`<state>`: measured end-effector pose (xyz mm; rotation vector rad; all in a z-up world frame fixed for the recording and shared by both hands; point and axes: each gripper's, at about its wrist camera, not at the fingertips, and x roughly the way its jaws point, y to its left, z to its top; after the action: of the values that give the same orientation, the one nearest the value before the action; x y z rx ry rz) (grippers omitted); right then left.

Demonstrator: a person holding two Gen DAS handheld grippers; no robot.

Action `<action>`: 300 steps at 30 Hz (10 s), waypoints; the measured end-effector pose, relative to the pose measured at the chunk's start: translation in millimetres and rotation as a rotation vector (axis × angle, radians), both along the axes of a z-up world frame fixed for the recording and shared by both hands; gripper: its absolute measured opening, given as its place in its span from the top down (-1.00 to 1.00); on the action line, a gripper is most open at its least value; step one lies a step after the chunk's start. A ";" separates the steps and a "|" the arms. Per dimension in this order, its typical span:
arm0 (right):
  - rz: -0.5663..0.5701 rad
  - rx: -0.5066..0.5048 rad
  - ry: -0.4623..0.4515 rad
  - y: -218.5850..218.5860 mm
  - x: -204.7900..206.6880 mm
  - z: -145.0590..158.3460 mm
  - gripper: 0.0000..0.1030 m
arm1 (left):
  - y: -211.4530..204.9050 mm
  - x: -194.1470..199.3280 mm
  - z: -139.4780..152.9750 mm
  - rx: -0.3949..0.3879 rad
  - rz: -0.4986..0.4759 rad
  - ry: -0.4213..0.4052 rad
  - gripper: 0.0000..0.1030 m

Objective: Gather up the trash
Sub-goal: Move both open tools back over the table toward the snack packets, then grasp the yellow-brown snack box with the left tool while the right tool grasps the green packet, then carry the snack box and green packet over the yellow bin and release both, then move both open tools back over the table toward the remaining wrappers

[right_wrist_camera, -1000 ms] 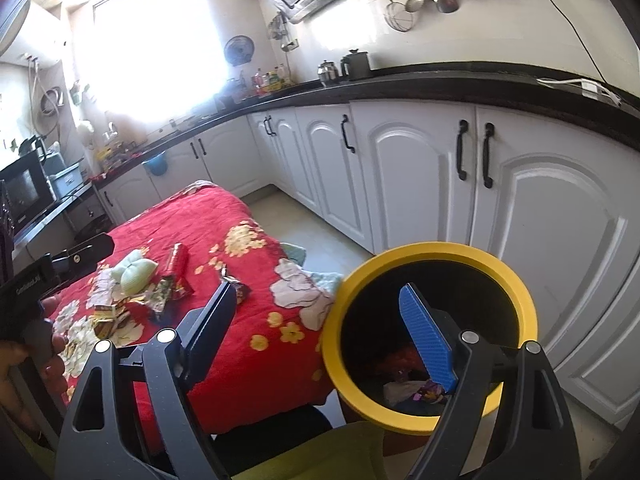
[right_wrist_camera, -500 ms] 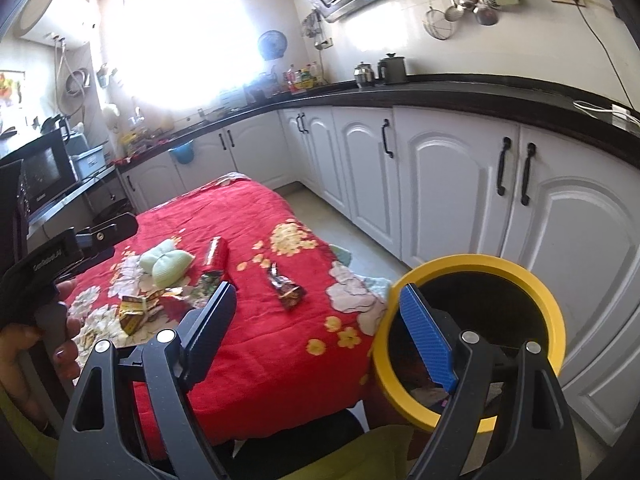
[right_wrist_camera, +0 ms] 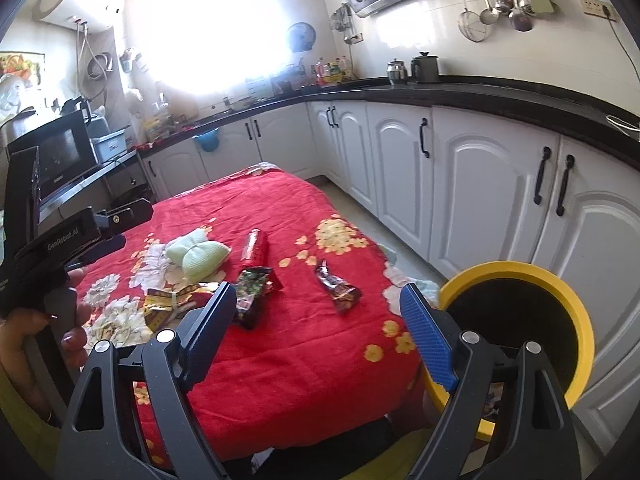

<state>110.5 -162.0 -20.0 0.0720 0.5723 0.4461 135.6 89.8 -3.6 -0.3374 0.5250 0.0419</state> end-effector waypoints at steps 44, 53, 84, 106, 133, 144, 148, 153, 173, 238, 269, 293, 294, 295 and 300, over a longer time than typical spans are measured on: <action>0.181 -0.046 0.276 111.0 77.6 -83.7 0.14 | 84.1 31.1 -110.4 -0.198 -0.158 0.296 -0.78; 0.183 -0.034 0.266 103.3 70.6 -85.6 0.48 | 75.9 32.7 -110.5 -0.147 -0.163 0.319 -0.45; 0.124 0.022 0.186 54.8 41.8 -53.0 0.53 | 59.5 10.4 -47.7 -0.036 -0.136 0.199 0.14; 0.052 0.086 0.099 -2.4 32.2 -17.2 0.54 | -8.4 0.1 -15.7 -0.018 -0.196 0.107 0.14; -0.088 0.086 0.074 -91.8 24.9 -21.2 0.54 | -104.4 22.8 -10.7 0.027 -0.314 0.086 0.13; -0.178 0.114 0.088 -138.8 24.6 -32.2 0.54 | -149.2 40.2 -11.6 0.045 -0.369 0.087 0.13; -0.213 0.122 0.088 -155.5 23.1 -36.2 0.54 | -165.8 45.6 -13.1 0.055 -0.392 0.089 0.13; -0.254 0.132 0.092 -175.6 22.2 -41.6 0.54 | -188.0 53.8 -15.4 0.071 -0.421 0.096 0.12; -0.380 0.142 0.172 -237.1 22.7 -83.6 0.54 | -258.4 85.4 -61.6 0.156 -0.509 0.198 0.12; -0.281 0.098 0.045 -160.0 5.3 -27.3 -0.54 | -158.6 37.5 -16.0 0.113 -0.270 0.044 -0.79; -0.012 0.033 0.046 -11.3 11.0 -3.8 -0.63 | -19.3 25.9 -9.3 0.024 0.019 0.004 -0.79; 0.121 -0.026 0.258 119.6 88.5 -64.6 -0.63 | 86.7 48.0 -64.3 -0.192 0.231 0.126 -0.79; 0.121 -0.016 0.273 122.5 92.2 -66.6 -0.62 | 88.9 52.0 -67.5 -0.210 0.230 0.136 -0.79; 0.119 -0.016 0.280 124.5 95.0 -67.5 -0.62 | 90.6 56.1 -70.9 -0.222 0.228 0.146 -0.79; 0.100 0.004 0.348 133.3 110.0 -78.3 -0.50 | 98.9 78.2 -90.1 -0.313 0.237 0.219 -0.78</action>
<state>220.5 -28.7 -98.3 0.1269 0.9195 0.5363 213.8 188.6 -93.6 -0.7052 0.7078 0.2297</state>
